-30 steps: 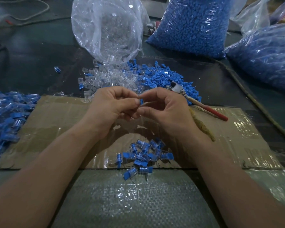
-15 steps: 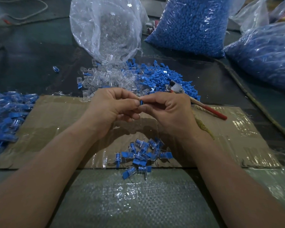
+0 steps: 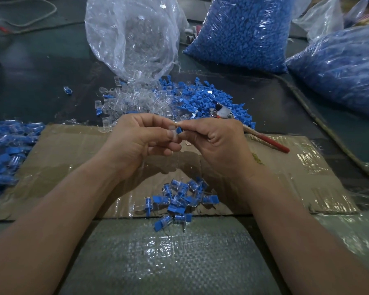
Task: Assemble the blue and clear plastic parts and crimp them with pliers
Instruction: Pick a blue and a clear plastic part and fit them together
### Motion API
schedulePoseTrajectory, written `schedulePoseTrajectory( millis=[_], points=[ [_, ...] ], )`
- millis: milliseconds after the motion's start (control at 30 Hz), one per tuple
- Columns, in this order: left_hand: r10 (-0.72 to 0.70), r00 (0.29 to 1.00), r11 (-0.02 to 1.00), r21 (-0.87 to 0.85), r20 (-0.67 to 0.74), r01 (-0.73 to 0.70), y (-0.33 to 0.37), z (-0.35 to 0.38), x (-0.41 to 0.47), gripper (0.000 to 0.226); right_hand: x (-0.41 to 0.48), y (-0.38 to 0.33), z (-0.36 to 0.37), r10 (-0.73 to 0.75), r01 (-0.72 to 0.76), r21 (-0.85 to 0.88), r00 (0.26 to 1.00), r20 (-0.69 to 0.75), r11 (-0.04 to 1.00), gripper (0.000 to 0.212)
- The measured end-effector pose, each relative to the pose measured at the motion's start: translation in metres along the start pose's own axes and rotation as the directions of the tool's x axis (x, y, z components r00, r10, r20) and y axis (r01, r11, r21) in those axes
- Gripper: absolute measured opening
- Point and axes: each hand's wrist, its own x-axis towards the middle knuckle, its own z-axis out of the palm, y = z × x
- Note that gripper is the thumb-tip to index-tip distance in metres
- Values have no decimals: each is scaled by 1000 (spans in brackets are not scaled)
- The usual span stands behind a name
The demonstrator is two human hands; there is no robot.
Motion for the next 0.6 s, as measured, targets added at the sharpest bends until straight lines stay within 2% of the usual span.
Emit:
schedulePoseTrajectory(
  millis=[600],
  points=[
    [5, 1000, 999, 46, 10, -5, -1, -1, 0, 16, 1, -2, -1, -10, 10, -2, 1000, 5, 1000, 21]
  ],
)
